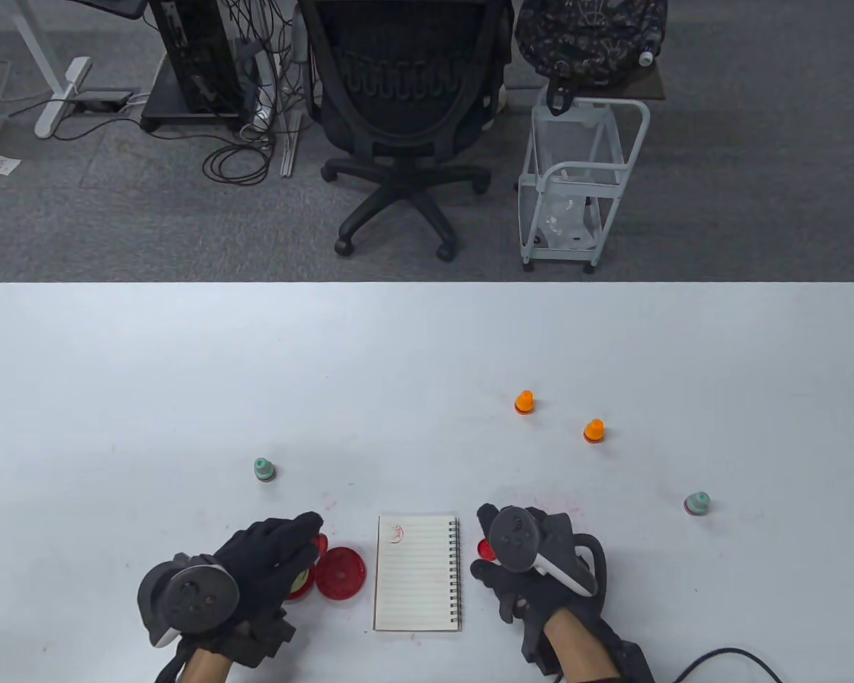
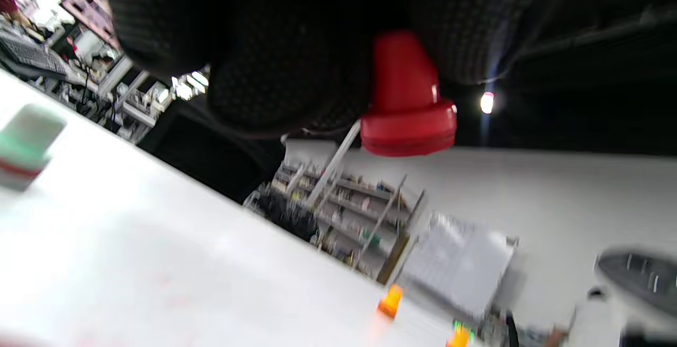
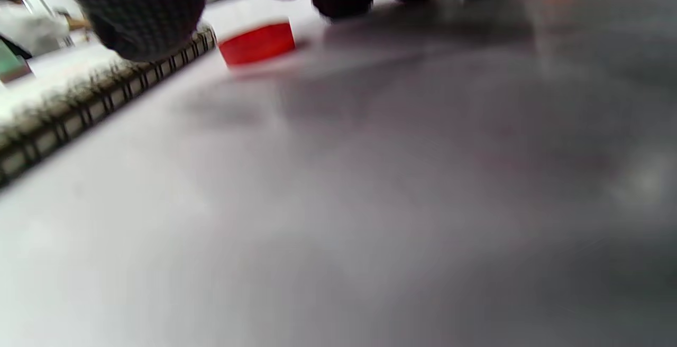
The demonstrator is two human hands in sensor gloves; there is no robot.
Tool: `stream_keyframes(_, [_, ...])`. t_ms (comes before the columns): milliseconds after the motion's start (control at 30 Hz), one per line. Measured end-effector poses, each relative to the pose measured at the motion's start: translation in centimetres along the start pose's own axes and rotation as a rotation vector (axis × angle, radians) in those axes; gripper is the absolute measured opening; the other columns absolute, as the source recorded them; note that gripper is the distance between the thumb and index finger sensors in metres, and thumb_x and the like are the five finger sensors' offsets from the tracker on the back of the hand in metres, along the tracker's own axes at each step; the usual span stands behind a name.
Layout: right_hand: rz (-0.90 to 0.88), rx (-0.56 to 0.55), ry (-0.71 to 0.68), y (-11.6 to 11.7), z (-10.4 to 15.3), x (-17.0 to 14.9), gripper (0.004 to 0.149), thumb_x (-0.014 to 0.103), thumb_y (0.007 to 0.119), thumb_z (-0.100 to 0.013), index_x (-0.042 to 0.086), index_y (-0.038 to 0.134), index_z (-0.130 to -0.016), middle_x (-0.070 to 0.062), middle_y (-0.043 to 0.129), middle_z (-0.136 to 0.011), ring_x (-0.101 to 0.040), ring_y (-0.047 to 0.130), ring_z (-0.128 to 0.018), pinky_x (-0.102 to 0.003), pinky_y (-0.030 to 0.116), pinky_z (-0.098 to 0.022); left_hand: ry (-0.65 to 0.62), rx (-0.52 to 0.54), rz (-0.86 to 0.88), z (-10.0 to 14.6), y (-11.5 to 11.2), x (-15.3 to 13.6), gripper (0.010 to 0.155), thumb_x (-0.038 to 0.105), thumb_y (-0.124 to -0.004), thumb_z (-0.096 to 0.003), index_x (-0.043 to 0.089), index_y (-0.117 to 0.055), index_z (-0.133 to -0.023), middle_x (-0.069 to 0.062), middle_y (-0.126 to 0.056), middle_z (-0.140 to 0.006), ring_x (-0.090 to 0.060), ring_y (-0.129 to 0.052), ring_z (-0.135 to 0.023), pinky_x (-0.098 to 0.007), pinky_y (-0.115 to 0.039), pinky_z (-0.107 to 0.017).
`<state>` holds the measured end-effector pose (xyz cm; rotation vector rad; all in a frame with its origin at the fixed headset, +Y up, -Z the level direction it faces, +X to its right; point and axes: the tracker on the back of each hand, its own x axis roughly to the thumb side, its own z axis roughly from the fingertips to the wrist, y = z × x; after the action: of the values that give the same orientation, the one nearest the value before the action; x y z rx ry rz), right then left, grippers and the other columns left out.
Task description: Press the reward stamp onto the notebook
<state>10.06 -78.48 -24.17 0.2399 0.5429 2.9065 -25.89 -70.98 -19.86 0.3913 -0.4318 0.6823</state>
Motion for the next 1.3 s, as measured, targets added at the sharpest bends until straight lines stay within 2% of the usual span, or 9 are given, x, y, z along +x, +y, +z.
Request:
stream_keyframes(133, [0.044,-0.028,0.027,0.2,-0.4,0.3,0.074,0.048,0.076,-0.038,0.027,0.044,-0.101,-0.006,0.04,-0.102,-0.039,0.04,-0.095,-0.055,0.046,-0.069,-0.017,0.039,0.04,0.0,0.4,0.3,0.046,0.035,-0.085,-0.048,0.014,-0.091,-0.088,-0.008,-0.1,-0.074,-0.028,-0.101,-0.051,-0.047,-0.084,-0.047])
stream_keyframes(367, [-0.006,-0.083,0.042,-0.2,-0.6,0.3,0.06,0.039,0.08,-0.037,0.029,0.06,-0.092,-0.006,0.052,-0.096,-0.039,0.048,-0.091,-0.055,0.051,-0.066,-0.044,0.004,0.058,0.2,-0.3,0.5,0.046,0.036,-0.085,-0.048,0.014,-0.091,-0.088,-0.008,-0.1,-0.074,-0.027,-0.102,-0.051,-0.047,-0.084,-0.047])
stream_keyframes(467, [0.011,-0.177,0.002,-1.1,0.1,0.8,0.059,0.036,0.083,-0.037,0.029,0.063,-0.092,-0.009,0.061,-0.095,-0.046,0.067,-0.089,-0.055,0.068,-0.061,-0.048,-0.021,0.11,0.3,-1.0,0.8,0.046,0.035,-0.085,-0.048,0.014,-0.091,-0.089,-0.008,-0.099,-0.075,-0.028,-0.102,-0.052,-0.048,-0.084,-0.047])
stream_keyframes(500, [-0.006,-0.206,-0.034,-1.6,0.5,1.1,0.06,0.036,0.082,-0.037,0.028,0.061,-0.092,-0.009,0.063,-0.095,-0.041,0.077,-0.084,-0.051,0.075,-0.057,-0.048,-0.025,0.124,0.3,-1.3,1.0,0.046,0.035,-0.085,-0.0481,0.014,-0.09,-0.089,-0.009,-0.099,-0.076,-0.029,-0.101,-0.052,-0.048,-0.084,-0.048])
stream_keyframes(600, [-0.264,-0.256,-0.141,-2.9,1.9,2.1,0.061,0.032,0.083,-0.037,0.024,0.06,-0.093,-0.01,0.069,-0.09,-0.033,0.09,-0.073,-0.044,0.083,-0.049,-0.044,-0.02,0.19,0.2,-1.9,1.5,0.047,0.034,-0.085,-0.0481,0.014,-0.089,-0.09,-0.009,-0.099,-0.077,-0.029,-0.101,-0.054,-0.048,-0.084,-0.048])
stream_keyframes(700, [-0.536,-0.244,-0.25,-3.6,3.0,3.4,0.062,0.031,0.084,-0.037,0.024,0.059,-0.094,-0.008,0.07,-0.086,-0.026,0.089,-0.063,-0.037,0.081,-0.045,-0.019,-0.007,0.316,0.1,-2.9,2.0,0.047,0.033,-0.085,-0.0486,0.014,-0.086,-0.092,-0.01,-0.097,-0.08,-0.03,-0.1,-0.056,-0.049,-0.083,-0.049])
stream_keyframes(800, [-0.679,-0.224,-0.32,-3.8,3.7,4.6,0.062,0.031,0.085,-0.036,0.022,0.06,-0.093,-0.005,0.074,-0.079,-0.02,0.09,-0.055,-0.033,0.082,-0.04,0.011,-0.019,0.438,0.0,-4.0,2.4,0.048,0.032,-0.085,-0.0484,0.013,-0.083,-0.092,-0.01,-0.095,-0.081,-0.03,-0.1,-0.057,-0.049,-0.082,-0.05])
stream_keyframes(1067, [-0.83,-0.137,-0.409,-2.8,3.8,6.2,0.063,0.036,0.086,-0.034,0.016,0.065,-0.09,-0.002,0.082,-0.069,-0.015,0.095,-0.045,-0.031,0.086,-0.034,0.022,-0.053,0.56,0.1,-5.8,3.3,0.049,0.032,-0.085,-0.049,0.011,-0.081,-0.093,-0.009,-0.094,-0.082,-0.03,-0.099,-0.058,-0.049,-0.082,-0.051])
stream_keyframes(1300, [-0.941,-0.16,-0.434,-2.3,3.7,6.3,0.064,0.04,0.085,-0.033,0.012,0.068,-0.088,-0.007,0.088,-0.076,-0.029,0.105,-0.057,-0.04,0.092,-0.039,0.026,-0.055,0.521,0.0,-6.3,3.6,0.048,0.032,-0.085,-0.0491,0.012,-0.081,-0.093,-0.009,-0.094,-0.082,-0.03,-0.099,-0.058,-0.049,-0.082,-0.05])
